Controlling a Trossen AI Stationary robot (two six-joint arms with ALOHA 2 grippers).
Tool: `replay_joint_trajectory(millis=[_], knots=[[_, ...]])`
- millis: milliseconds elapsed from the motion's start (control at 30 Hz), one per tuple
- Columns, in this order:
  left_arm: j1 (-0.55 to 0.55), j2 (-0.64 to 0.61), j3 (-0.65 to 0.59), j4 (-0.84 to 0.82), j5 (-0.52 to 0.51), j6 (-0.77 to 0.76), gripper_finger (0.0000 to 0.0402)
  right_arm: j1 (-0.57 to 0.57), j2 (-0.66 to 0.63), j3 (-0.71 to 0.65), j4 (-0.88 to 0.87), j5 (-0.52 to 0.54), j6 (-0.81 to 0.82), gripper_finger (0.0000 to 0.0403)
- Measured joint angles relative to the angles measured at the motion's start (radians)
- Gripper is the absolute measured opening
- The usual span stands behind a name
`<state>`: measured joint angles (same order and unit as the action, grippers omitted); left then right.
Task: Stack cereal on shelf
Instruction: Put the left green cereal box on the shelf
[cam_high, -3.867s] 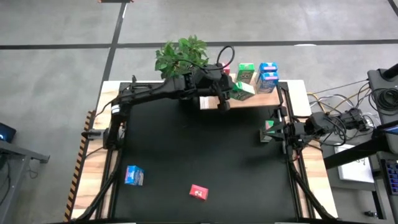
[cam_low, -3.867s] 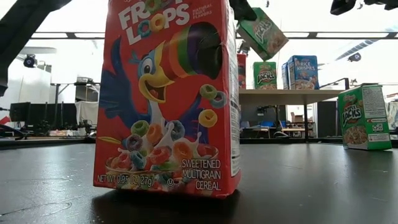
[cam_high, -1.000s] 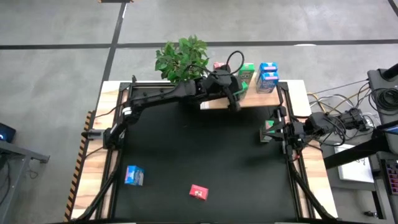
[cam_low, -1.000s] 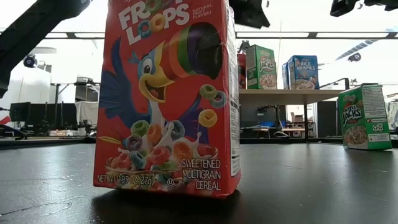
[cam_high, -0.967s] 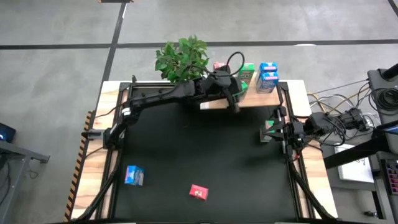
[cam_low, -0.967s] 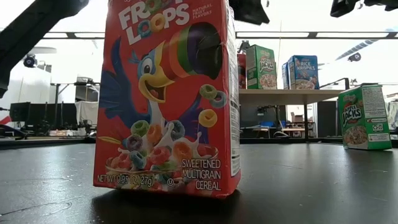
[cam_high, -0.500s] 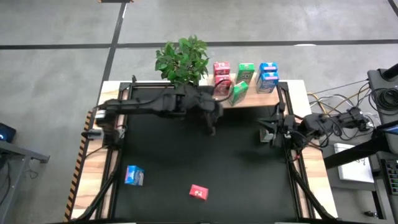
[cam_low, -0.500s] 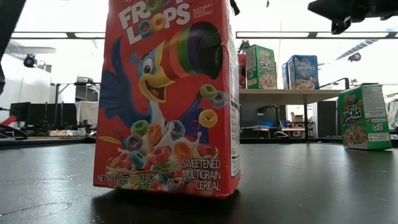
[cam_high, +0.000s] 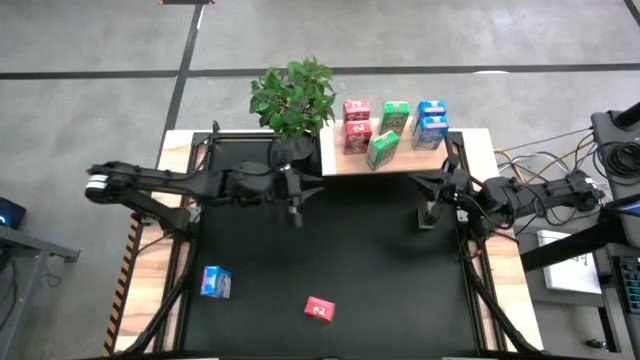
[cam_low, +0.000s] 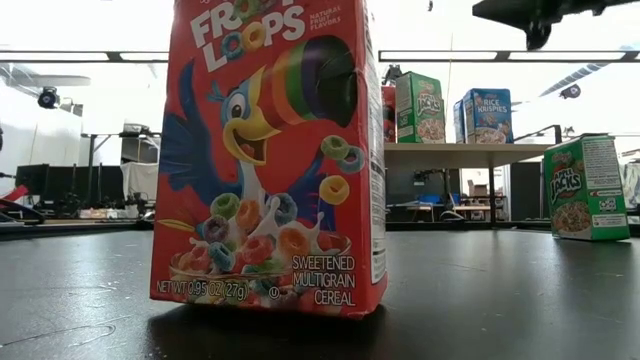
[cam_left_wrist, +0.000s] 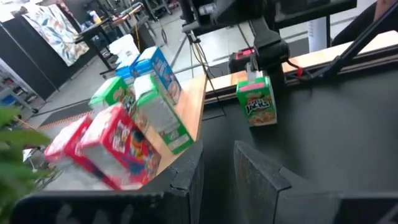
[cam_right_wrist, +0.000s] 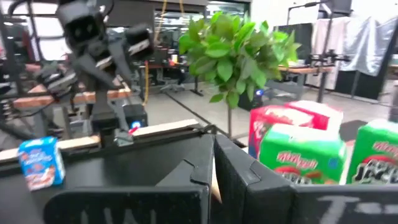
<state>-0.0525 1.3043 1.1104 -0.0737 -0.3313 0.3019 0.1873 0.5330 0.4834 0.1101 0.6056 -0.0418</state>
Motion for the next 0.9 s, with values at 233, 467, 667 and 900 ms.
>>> replay_joint_trajectory(millis=[233,467,667,900], knots=[[0.000,-0.115,-0.157,0.100,0.000,0.003,0.0072,-0.106,0.143,0.178,-0.097,-0.006,-0.033,0.0008],[0.000,-0.165,-0.206,0.100,0.000,0.032,0.0072,-0.247,0.280,0.365,-0.296,-0.115,-0.003,0.0008],[0.000,-0.162,-0.209,0.099,0.000,0.056,0.0072,-0.352,0.391,0.496,-0.364,-0.169,-0.023,0.0008],[0.000,-0.158,-0.210,0.084,0.000,0.087,0.0072,-0.428,0.478,0.629,-0.468,-0.168,-0.072,0.0008]])
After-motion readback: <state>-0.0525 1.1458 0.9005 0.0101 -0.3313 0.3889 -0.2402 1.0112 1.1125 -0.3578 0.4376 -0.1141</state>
